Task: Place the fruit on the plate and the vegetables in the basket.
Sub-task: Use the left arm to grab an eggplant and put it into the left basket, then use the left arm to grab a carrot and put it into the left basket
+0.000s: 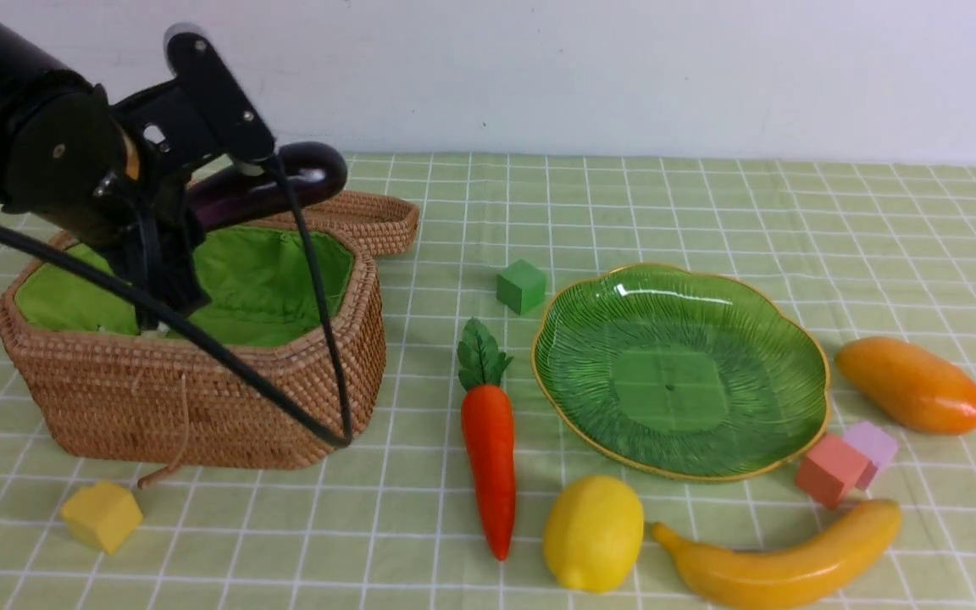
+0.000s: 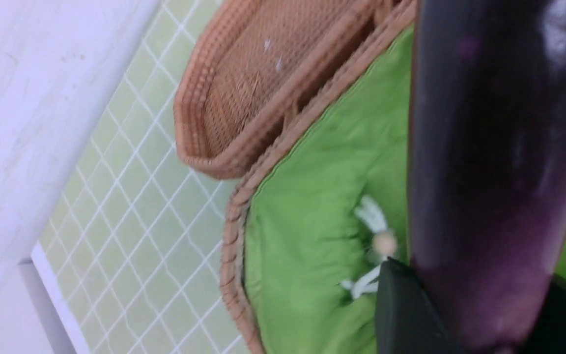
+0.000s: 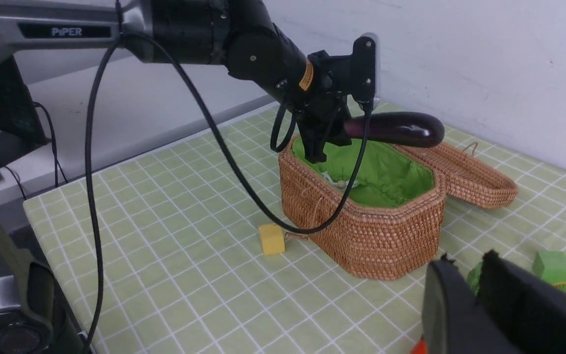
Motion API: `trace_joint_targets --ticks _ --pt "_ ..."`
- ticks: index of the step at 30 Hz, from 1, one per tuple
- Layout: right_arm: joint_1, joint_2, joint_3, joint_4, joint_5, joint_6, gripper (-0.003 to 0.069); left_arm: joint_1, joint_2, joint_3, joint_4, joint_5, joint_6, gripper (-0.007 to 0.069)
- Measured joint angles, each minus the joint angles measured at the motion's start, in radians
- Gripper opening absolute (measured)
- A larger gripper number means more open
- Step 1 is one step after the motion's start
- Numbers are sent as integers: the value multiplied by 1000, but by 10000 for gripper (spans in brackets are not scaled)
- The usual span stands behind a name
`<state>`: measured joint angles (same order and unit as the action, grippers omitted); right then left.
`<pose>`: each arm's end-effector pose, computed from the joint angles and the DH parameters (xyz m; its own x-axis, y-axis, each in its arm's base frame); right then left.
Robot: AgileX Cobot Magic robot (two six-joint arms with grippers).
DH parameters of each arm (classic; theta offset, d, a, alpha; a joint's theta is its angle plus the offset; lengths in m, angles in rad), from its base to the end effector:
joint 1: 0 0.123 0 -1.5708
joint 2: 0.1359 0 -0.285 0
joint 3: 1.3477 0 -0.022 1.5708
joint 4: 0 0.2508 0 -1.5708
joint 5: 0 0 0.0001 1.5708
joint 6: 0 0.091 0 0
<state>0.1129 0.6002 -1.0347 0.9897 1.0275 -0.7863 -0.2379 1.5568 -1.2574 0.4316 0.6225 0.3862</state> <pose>0.0496 0.0712 0.4447 -0.1194 -0.0973 -0.9881 -0.7930 0.6082 0.0359 0.3420 -0.0601 0.3118 -0.4660 0.7890 -0.4004 0.5130 0.6097 0.6043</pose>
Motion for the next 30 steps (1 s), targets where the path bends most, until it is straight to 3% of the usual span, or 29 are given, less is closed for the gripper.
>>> trace_joint_targets --ticks 10,19,22,26,30 --pt "0 0 0 -1 14 0 109 63 40 2 -12 -18 10 267" --pt "0 0 0 -1 13 0 117 63 35 2 -18 -19 -66 538" --pt "0 0 0 -5 13 0 118 63 17 3 -28 -16 -95 574" --pt "0 0 0 -30 11 1 120 53 -42 4 -131 -2 -196 535" --pt "0 0 0 -65 11 36 122 -30 -119 4 -314 59 -348 318"
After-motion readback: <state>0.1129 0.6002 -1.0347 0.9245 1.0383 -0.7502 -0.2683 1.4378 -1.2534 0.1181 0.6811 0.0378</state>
